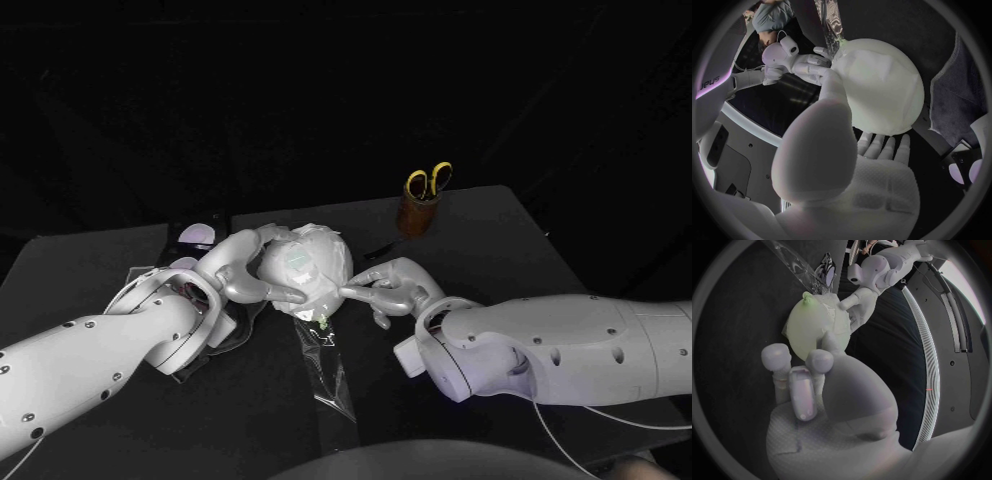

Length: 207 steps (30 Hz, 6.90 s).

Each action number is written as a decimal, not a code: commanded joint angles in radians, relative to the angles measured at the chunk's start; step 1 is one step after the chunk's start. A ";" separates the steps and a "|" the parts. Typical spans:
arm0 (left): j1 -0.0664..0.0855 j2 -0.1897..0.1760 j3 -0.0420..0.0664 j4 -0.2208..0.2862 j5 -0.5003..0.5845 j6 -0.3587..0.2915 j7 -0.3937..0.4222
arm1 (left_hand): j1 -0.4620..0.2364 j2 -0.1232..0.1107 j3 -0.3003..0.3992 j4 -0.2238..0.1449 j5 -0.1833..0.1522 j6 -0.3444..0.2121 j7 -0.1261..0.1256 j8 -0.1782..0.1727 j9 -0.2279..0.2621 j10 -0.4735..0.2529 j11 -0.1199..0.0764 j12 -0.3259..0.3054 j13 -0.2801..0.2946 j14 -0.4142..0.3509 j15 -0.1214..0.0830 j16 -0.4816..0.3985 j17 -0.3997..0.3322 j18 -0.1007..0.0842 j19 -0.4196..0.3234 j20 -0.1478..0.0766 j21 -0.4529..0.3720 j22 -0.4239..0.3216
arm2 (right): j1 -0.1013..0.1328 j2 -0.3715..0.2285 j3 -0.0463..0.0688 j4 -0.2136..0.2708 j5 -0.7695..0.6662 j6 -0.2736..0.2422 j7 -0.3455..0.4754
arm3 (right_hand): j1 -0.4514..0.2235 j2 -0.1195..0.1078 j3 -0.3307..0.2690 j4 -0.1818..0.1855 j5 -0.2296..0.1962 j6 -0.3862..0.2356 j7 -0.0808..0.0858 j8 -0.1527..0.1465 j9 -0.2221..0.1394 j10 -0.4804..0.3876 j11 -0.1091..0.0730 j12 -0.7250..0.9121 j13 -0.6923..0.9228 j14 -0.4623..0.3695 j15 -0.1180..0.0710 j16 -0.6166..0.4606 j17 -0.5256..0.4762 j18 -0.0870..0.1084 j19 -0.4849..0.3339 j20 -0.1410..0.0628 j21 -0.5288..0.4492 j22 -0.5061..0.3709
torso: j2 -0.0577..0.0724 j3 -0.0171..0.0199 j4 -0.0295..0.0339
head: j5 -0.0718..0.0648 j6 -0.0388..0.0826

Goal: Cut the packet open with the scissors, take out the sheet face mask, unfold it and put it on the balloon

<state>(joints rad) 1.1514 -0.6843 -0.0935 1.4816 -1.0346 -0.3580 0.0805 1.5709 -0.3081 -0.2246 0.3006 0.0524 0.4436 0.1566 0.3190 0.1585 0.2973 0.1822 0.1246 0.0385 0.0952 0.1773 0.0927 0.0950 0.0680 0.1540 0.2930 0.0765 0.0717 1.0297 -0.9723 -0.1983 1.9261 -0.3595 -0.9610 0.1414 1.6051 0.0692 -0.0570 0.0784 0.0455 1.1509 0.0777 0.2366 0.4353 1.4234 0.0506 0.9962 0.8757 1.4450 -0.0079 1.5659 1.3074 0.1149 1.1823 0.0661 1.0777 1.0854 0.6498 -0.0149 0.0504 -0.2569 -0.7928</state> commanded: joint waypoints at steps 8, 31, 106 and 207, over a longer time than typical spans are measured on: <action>-0.004 0.002 -0.004 0.001 0.002 0.039 -0.010 | 0.011 0.002 0.007 0.002 0.006 0.006 0.064 0.002 0.001 0.008 0.002 -0.006 0.000 0.007 0.000 -0.006 -0.001 0.002 0.001 -0.004 -0.005 -0.001 | 0.000 -0.020 0.001 0.006 -0.020 0.015 -0.036 | -0.008 0.025 0.097 -0.054 0.004 -0.014 -0.013 0.043 0.080 0.147 -0.058 0.575 0.695 0.126 -0.053 0.005 0.263 0.014 0.008 -0.013 0.017 0.018 | 0.000 -0.0010 0.0007 | -0.002 0.000; -0.004 0.002 -0.004 0.002 0.005 0.040 -0.009 | 0.012 0.003 0.009 0.002 0.006 0.005 0.065 0.001 0.001 0.008 0.002 -0.009 -0.001 0.008 0.002 -0.007 -0.001 0.002 0.001 -0.004 -0.005 -0.001 | 0.000 -0.005 0.001 0.004 0.005 0.091 -0.006 | -0.232 -0.103 0.081 -0.016 0.007 -0.239 0.079 -0.098 0.047 0.147 0.023 0.575 0.695 0.126 0.018 0.005 0.263 0.022 -0.047 0.035 -0.054 -0.034 | 0.000 -0.0006 0.0008 | -0.001 0.002; -0.004 0.004 -0.004 0.002 0.009 0.044 -0.010 | 0.018 0.004 0.011 0.002 0.007 0.006 0.068 -0.002 0.001 0.012 0.006 -0.015 -0.001 0.013 0.005 -0.006 0.001 0.004 0.002 -0.004 -0.005 -0.001 | 0.001 0.043 0.006 -0.043 0.285 0.017 0.110 | -0.075 0.007 0.153 -0.138 0.004 -0.008 0.016 -0.058 0.029 0.147 -0.034 0.575 0.695 0.126 -0.032 0.005 0.263 0.010 0.029 -0.002 0.025 0.048 | 0.000 -0.0004 0.0006 | -0.008 0.023; 0.014 -0.059 0.025 0.084 0.258 0.008 0.204 | 0.019 0.003 0.018 0.002 0.007 0.010 0.071 -0.004 0.001 0.031 0.010 -0.023 0.001 0.016 0.022 -0.009 -0.001 0.008 -0.005 -0.004 -0.009 -0.005 | 0.037 -0.085 0.001 -0.085 0.164 0.240 0.206 | -0.435 -0.151 0.503 -0.208 0.006 -0.206 0.096 -0.122 0.124 -0.350 0.031 -0.445 0.032 -0.420 0.046 -0.542 -0.551 0.060 -0.385 0.089 -0.489 -0.289 | -0.002 -0.0020 0.0034 | 0.022 0.067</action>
<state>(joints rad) 1.1598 -0.7410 -0.0708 1.5553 -0.8855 -0.3473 0.2048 1.5829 -0.3041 -0.2105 0.3034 0.0524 0.4540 0.1594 0.3092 0.1636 0.3234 0.1905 0.1044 0.0385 0.1112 0.1933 0.0887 0.0955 0.0680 0.1540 0.2930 0.0725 0.0679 1.0636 -1.0595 -0.1975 1.8506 -0.2028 -0.7916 0.2473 1.1715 -0.0727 0.4474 -0.1358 0.0543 0.9469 0.1625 0.1179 0.5603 1.0752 0.0821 0.5726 0.9322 1.0442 0.0363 1.0472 0.7771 0.1705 0.8052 0.1529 0.6038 0.8065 0.6485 -0.0162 0.0531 -0.2373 -0.7312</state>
